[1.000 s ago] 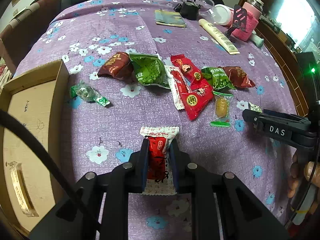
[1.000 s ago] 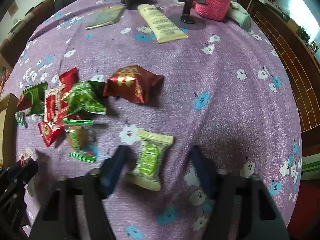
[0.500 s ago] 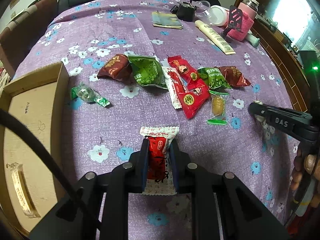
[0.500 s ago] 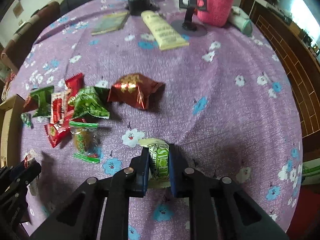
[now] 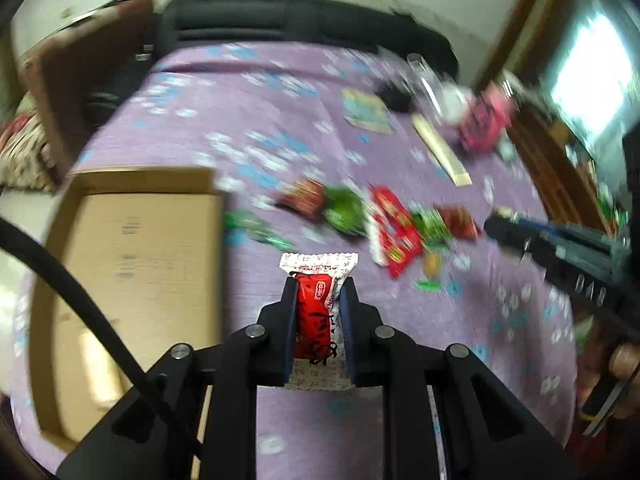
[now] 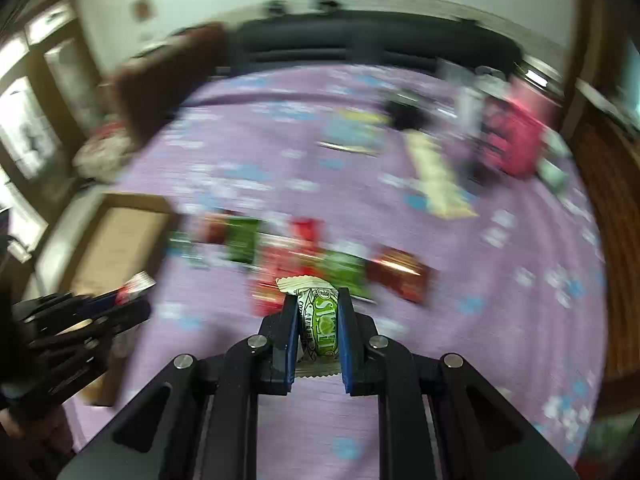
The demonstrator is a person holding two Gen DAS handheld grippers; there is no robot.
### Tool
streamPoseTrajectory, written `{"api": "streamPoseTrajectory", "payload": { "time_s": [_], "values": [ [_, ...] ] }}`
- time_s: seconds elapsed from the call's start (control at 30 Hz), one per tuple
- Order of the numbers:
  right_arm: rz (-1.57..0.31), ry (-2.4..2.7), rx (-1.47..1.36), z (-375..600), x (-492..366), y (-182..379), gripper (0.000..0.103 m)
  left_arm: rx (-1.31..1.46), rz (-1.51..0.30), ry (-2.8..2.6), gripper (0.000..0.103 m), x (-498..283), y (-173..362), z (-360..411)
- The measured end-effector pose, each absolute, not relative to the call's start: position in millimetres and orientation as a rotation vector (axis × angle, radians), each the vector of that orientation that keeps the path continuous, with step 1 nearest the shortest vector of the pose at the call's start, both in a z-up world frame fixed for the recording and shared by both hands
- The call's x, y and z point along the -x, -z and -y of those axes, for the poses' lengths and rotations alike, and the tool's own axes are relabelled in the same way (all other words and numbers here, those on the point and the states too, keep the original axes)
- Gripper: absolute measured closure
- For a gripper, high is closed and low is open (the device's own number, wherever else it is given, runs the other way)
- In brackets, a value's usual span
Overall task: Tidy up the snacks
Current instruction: 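Drop both candies into the cardboard box by opening both grippers, then move the right gripper over the red foil candy packet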
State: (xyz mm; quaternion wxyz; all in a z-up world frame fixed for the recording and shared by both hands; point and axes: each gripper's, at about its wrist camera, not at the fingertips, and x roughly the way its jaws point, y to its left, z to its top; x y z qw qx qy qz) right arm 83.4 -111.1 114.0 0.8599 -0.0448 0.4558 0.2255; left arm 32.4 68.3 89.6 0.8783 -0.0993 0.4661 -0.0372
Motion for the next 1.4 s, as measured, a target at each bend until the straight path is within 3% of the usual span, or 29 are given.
{"api": "streamPoseTrajectory", "payload": {
  "time_s": [0.23,0.43,0.5,0.53,0.57,0.6,0.73,0.8,0.97,1.1,1.4],
  "values": [
    [-0.954,-0.81,0.14,-1.0,-74.0,-125.7,0.088,0.402,-0.977,-0.063,0.082,-2.9,-93.6,-186.5],
    [-1.021,-0.94,0.24,-75.7,-73.1,-103.5,0.086,0.47,-1.062,-0.106,0.081,-0.8,-69.6,-221.7],
    [-1.065,-0.946,0.244,-91.6,-80.0,-91.8,0.081,0.5,-1.089,-0.136,0.079,-3.4,-59.4,-229.4],
    [-1.083,-0.947,0.238,-98.1,-84.3,-88.2,0.077,0.509,-1.097,-0.159,0.06,-4.2,-55.3,-233.4],
    [-1.111,-0.953,0.237,-104.9,-88.0,-82.6,0.048,0.507,-1.108,-0.194,0.042,-5.4,-50.8,-237.0],
    [-1.132,-0.955,0.238,-109.2,-90.9,-78.2,0.025,0.5,-1.109,-0.223,0.023,-5.6,-49.3,-239.8],
    [-1.143,-0.931,0.227,-109.4,-96.3,-76.1,0.012,0.466,-1.124,-0.286,0.001,-2.8,-45.8,-251.0],
    [-1.138,-0.942,0.212,-106.5,-95.7,-81.1,0.007,0.442,-1.127,-0.283,0.0,-2.9,-47.8,-249.0],
    [-1.01,-0.929,0.117,-70.4,-95.2,-118.2,0.006,0.345,-1.083,-0.269,0.0,-4.8,-69.3,-226.4],
    [-0.858,-0.811,0.086,11.3,-91.1,-146.1,0.006,0.22,-1.026,-0.194,0.0,-9.6,-95.8,-183.0],
    [-0.914,-0.391,0.228,172.7,-113.7,-92.3,0.006,0.0,-1.081,0.094,0.0,-44.4,-74.7,-24.3]
  ]
}}
